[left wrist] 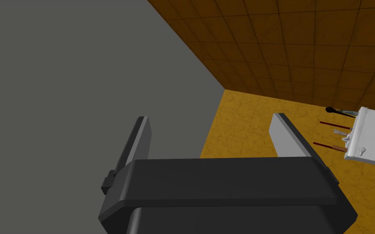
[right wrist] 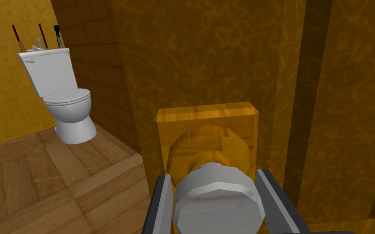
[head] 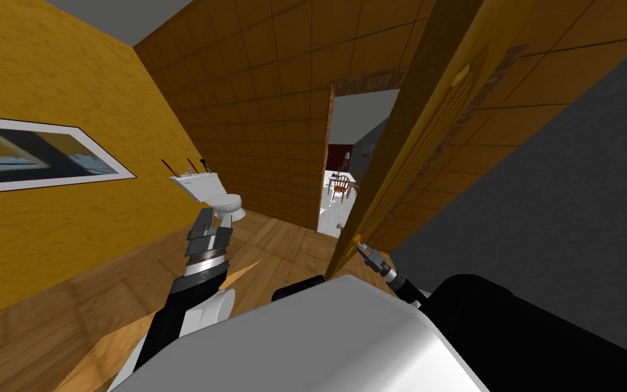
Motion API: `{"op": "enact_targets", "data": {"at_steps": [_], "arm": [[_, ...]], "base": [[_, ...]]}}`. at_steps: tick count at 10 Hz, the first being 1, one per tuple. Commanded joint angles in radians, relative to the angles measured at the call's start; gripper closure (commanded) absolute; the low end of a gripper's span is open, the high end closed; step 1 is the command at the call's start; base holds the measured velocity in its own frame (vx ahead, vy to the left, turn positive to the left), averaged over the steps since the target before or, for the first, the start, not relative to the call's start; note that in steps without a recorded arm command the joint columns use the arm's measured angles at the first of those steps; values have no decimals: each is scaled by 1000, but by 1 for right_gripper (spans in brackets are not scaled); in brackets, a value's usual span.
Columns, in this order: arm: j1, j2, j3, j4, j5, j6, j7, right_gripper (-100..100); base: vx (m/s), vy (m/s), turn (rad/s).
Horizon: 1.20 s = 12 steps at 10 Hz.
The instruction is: Pull the door open
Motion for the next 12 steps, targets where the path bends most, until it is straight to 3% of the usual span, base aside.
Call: {"op": "enact_targets", "data": {"at_steps": [1,12], "arm": [[3,0,8,25,10,-31,-10,100],[22,0,60,203,81,-250,-78,100]], "base": [[-54,-34,111],[-98,-60,96]]}}
